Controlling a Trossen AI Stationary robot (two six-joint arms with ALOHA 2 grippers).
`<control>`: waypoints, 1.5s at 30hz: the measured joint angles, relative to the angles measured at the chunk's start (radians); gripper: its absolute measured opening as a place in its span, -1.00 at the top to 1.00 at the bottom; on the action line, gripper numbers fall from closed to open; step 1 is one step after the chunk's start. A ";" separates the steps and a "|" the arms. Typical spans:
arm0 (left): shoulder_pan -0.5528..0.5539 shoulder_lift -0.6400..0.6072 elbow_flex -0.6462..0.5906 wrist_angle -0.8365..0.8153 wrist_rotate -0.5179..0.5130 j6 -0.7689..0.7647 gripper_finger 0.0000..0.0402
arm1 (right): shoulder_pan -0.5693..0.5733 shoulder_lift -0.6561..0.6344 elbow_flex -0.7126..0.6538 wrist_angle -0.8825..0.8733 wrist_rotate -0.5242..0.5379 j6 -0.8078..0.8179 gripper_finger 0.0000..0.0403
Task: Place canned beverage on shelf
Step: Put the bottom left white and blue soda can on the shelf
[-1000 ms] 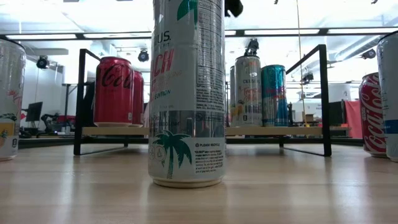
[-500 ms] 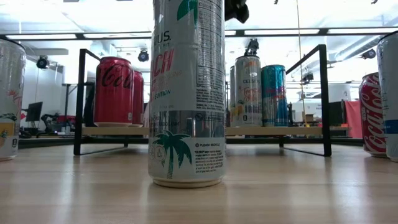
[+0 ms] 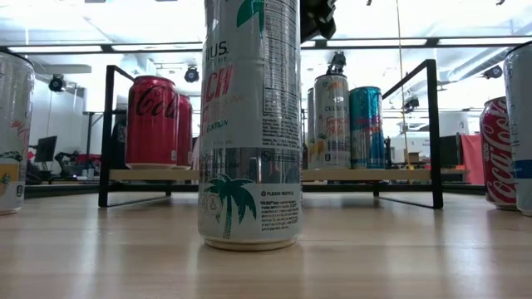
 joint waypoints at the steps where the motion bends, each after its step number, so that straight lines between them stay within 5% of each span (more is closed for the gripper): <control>1: 0.000 0.000 0.000 0.000 0.000 0.000 -0.36 | -0.004 0.000 0.000 -0.007 0.002 -0.005 0.96; 22: 0.001 0.000 0.000 -0.010 0.000 0.000 -0.36 | -0.049 -0.001 0.023 -0.047 0.103 -0.097 0.96; 30: 0.001 0.000 0.000 -0.018 0.000 0.001 -0.36 | -0.056 -0.002 0.080 -0.059 -0.126 -0.102 0.96; 45: 0.001 0.000 0.000 -0.017 0.000 0.013 -0.36 | -0.094 0.015 0.023 -0.013 -0.055 -0.067 0.96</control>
